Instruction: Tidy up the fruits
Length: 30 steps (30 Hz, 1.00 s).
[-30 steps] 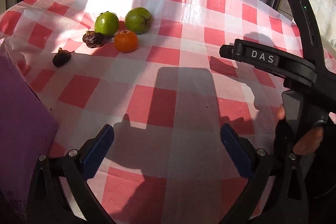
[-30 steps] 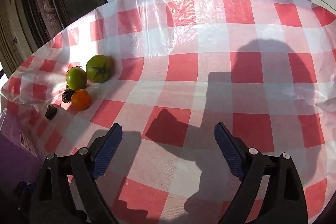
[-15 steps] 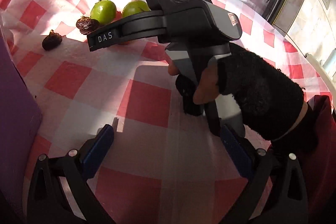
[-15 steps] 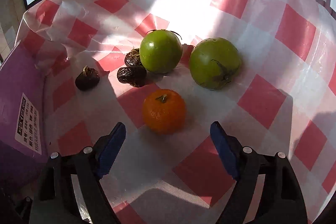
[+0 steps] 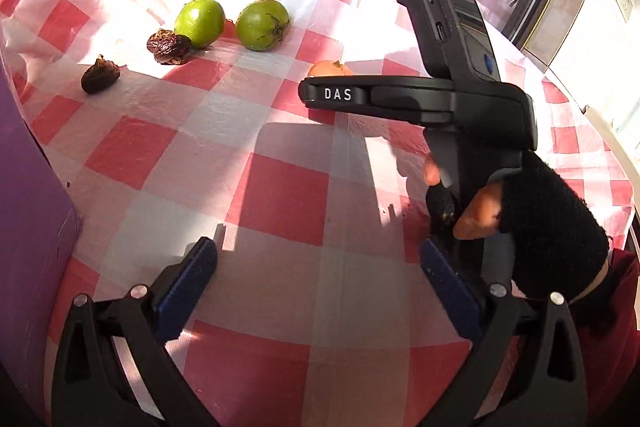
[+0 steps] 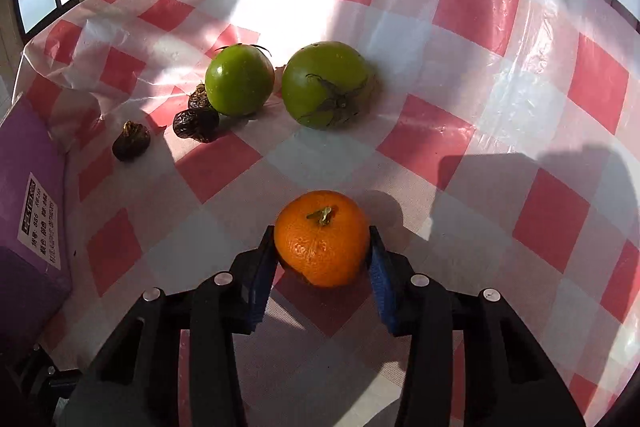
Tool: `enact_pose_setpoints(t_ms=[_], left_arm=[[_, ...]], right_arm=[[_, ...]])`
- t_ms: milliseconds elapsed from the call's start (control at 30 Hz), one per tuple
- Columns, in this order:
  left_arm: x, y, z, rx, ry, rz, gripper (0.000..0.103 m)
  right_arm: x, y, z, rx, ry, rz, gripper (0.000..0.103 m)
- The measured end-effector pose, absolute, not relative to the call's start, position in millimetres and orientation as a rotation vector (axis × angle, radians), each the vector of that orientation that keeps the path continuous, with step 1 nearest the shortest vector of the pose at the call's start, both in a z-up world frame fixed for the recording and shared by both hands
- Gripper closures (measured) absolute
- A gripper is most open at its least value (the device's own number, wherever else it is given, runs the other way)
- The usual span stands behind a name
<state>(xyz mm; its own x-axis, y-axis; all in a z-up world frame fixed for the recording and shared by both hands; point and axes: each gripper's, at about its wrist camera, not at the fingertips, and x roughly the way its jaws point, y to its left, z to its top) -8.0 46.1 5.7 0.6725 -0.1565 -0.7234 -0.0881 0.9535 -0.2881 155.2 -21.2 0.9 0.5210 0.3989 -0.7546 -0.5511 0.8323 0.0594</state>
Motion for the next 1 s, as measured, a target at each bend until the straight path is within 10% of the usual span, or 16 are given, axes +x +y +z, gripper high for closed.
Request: enact_pose_setpoints(t_ms=[700,1000], left_arm=[[249,91,2,-0.289,0.876,0.437,0.009],[250,96,4,-0.272,0.848,0.374,0.040]], right_arm=[[154,-140,3,0.308,0.796,0.482,0.059],[155,-138,2,0.306,0.809,0.480,0.059]])
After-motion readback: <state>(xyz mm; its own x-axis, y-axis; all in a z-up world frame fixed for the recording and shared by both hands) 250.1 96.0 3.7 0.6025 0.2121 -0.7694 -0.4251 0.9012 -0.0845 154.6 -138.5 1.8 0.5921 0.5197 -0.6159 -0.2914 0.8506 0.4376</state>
